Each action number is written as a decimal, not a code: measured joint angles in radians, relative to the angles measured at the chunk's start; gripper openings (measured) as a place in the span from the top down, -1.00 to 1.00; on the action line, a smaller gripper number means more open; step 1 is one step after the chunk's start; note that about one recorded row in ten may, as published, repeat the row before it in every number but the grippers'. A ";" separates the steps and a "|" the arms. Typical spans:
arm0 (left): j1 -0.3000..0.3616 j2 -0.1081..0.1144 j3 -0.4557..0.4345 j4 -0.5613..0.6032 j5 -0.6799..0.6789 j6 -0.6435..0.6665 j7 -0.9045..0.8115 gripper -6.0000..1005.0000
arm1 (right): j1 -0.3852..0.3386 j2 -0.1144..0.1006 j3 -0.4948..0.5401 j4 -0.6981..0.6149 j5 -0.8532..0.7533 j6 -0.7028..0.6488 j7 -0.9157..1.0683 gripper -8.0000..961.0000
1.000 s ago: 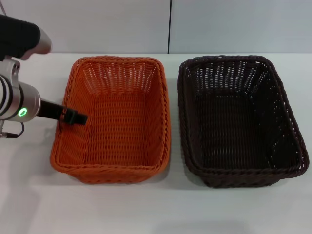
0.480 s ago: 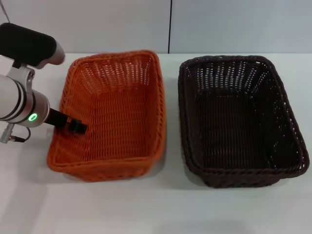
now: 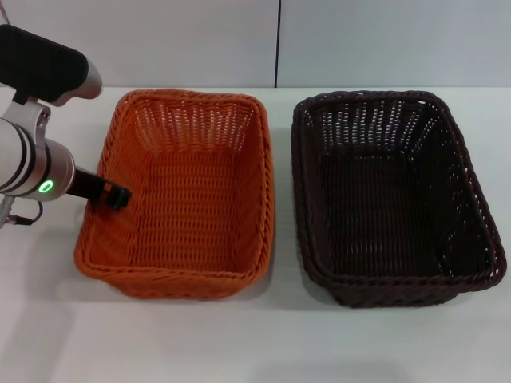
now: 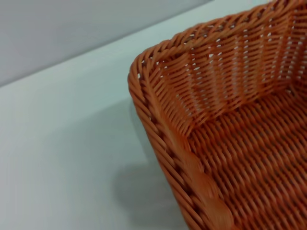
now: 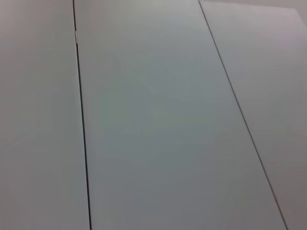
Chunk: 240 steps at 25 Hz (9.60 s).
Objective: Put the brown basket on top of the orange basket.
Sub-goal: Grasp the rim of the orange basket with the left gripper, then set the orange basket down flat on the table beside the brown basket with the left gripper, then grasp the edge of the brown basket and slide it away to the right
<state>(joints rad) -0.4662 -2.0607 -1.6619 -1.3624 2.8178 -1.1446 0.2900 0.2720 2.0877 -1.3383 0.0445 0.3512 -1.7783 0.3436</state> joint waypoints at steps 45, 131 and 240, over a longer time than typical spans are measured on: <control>0.034 0.004 -0.119 -0.623 0.062 -0.346 0.425 0.64 | -0.038 0.001 0.010 0.000 0.008 -0.066 0.078 -0.55; 0.271 -0.005 0.211 0.872 -0.126 2.425 -0.272 -0.56 | -0.001 -0.004 -0.001 -0.097 -0.137 -0.086 0.074 -0.54; 0.273 -0.006 0.154 1.168 -0.258 2.377 -0.367 -0.56 | 0.541 -0.012 -0.068 -1.315 -3.013 -0.012 2.024 0.20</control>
<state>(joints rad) -0.1937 -2.0663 -1.5079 -0.1948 2.5603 1.2319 -0.0767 0.8129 2.0759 -1.4061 -1.2703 -2.6613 -1.7903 2.3680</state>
